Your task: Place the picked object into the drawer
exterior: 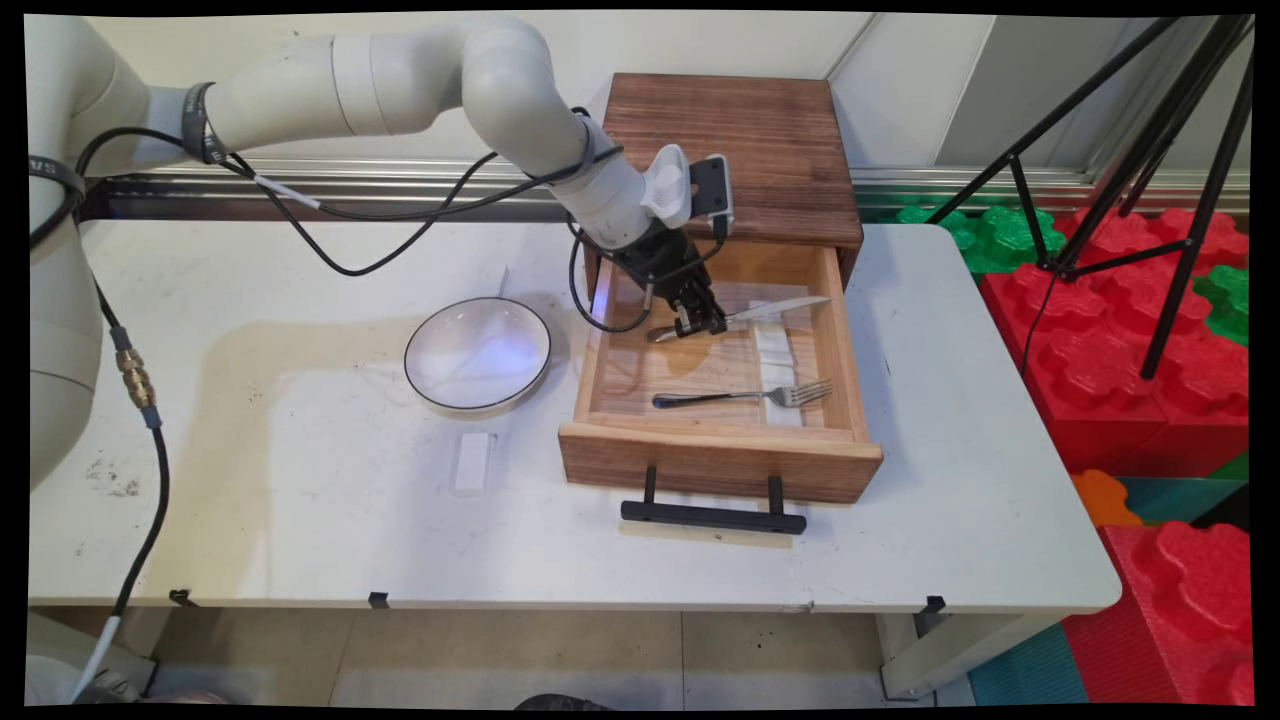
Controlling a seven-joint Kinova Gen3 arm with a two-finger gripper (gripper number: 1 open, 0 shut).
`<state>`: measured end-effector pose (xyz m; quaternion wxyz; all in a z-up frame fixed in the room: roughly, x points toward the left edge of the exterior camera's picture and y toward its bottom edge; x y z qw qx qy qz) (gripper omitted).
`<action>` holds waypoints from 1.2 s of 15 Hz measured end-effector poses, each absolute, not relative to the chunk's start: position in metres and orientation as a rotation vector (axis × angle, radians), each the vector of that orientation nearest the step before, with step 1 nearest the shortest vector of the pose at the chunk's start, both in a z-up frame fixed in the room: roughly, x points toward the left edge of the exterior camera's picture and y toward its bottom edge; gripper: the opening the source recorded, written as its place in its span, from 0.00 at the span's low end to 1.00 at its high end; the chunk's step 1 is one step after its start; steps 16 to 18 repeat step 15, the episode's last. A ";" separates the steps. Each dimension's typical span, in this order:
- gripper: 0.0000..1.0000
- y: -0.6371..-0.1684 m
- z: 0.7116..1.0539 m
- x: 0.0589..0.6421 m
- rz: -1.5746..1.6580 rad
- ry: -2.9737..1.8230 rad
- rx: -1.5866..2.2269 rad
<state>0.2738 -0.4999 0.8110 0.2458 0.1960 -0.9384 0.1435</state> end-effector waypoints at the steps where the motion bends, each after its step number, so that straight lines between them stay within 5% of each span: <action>1: 0.00 -0.501 0.809 0.274 0.389 -2.564 0.536; 6: 0.00 -0.504 0.801 0.274 0.382 -2.569 0.534; 7: 1.00 -0.505 0.800 0.274 0.381 -2.568 0.533; 18: 1.00 -0.504 0.804 0.274 0.378 -2.549 0.531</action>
